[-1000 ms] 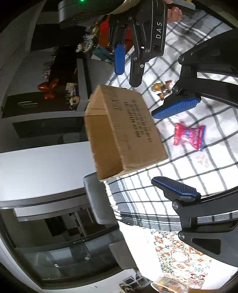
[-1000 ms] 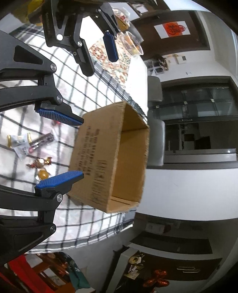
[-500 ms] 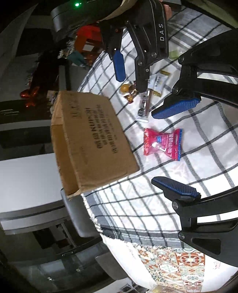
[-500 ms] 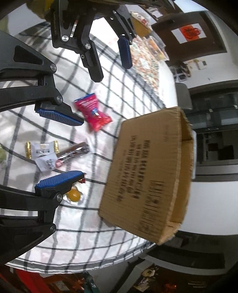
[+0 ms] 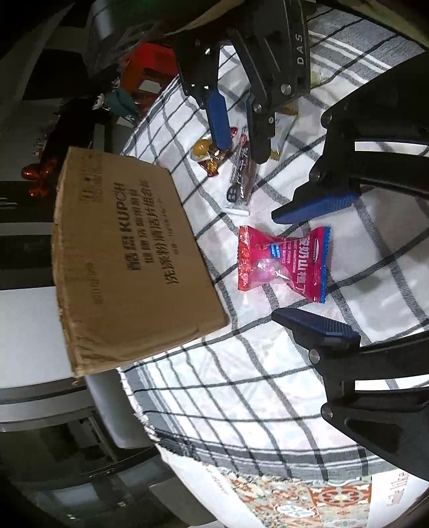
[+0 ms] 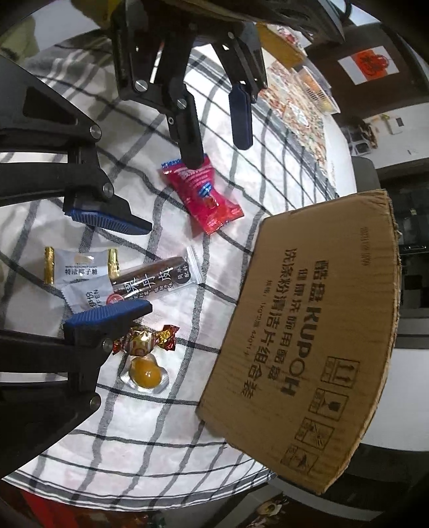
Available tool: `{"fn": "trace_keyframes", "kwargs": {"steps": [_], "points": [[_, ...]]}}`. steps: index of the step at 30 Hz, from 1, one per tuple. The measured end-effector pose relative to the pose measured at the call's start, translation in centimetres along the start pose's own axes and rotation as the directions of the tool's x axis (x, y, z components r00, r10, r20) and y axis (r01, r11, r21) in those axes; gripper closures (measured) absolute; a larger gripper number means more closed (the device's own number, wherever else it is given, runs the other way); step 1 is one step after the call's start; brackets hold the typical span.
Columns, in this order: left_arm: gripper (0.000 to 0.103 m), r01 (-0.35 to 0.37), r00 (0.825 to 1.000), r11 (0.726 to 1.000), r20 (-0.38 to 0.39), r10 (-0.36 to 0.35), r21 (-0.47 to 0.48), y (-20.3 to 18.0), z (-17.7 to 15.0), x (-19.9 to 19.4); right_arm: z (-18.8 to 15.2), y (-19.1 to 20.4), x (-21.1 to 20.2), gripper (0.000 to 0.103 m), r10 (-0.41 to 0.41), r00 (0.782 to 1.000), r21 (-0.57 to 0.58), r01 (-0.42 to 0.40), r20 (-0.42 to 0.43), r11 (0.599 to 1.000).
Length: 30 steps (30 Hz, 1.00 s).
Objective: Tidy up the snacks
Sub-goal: 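Grasp the pink-red candy packet with left tool while right tool grasps the long white bar, then lift both packets over the box and open both tools to drop them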
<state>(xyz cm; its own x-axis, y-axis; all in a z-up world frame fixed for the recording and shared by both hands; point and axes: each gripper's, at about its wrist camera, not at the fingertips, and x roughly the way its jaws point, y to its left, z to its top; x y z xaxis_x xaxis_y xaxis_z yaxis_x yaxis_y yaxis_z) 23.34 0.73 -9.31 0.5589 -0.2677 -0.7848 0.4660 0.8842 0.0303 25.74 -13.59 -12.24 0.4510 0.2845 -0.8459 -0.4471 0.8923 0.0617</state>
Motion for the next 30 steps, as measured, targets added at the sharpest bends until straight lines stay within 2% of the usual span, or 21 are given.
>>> {"fn": "trace_keyframes", "kwargs": {"steps": [3, 7, 12, 20, 23, 30], "points": [[0.052, 0.006, 1.000, 1.000, -0.022, -0.006, 0.005, 0.2, 0.0, 1.1, 0.1, -0.1, 0.6, 0.061, -0.015, 1.000, -0.013, 0.015, -0.008, 1.000], [0.053, 0.003, 0.999, 1.000, -0.035, -0.002, 0.015, 0.2, 0.0, 2.1, 0.2, -0.3, 1.3, 0.066, 0.001, 1.000, -0.014, -0.001, -0.025, 1.000], [0.054, 0.016, 0.999, 1.000, -0.041, -0.016, 0.010, 0.1, 0.3, 2.6, 0.3, -0.8, 2.0, 0.066, 0.010, 0.999, 0.003, -0.010, -0.031, 1.000], [0.063, 0.032, 0.997, 0.999, -0.065, -0.033, -0.006, -0.2, 0.4, 3.6, 0.4, -1.5, 2.6, 0.073, 0.026, 0.999, 0.035, -0.025, -0.034, 0.999], [0.072, 0.021, 0.998, 1.000, -0.066, -0.022, -0.004, -0.3, 0.4, 3.7, 0.5, -1.3, 2.6, 0.077, 0.025, 0.999, 0.030, -0.024, -0.032, 0.999], [0.076, 0.020, 0.997, 1.000, -0.075, -0.021, -0.016, -0.5, 0.6, 3.5, 0.4, -1.3, 2.2, 0.079, 0.021, 1.000, 0.047, -0.021, -0.011, 0.999]]}}
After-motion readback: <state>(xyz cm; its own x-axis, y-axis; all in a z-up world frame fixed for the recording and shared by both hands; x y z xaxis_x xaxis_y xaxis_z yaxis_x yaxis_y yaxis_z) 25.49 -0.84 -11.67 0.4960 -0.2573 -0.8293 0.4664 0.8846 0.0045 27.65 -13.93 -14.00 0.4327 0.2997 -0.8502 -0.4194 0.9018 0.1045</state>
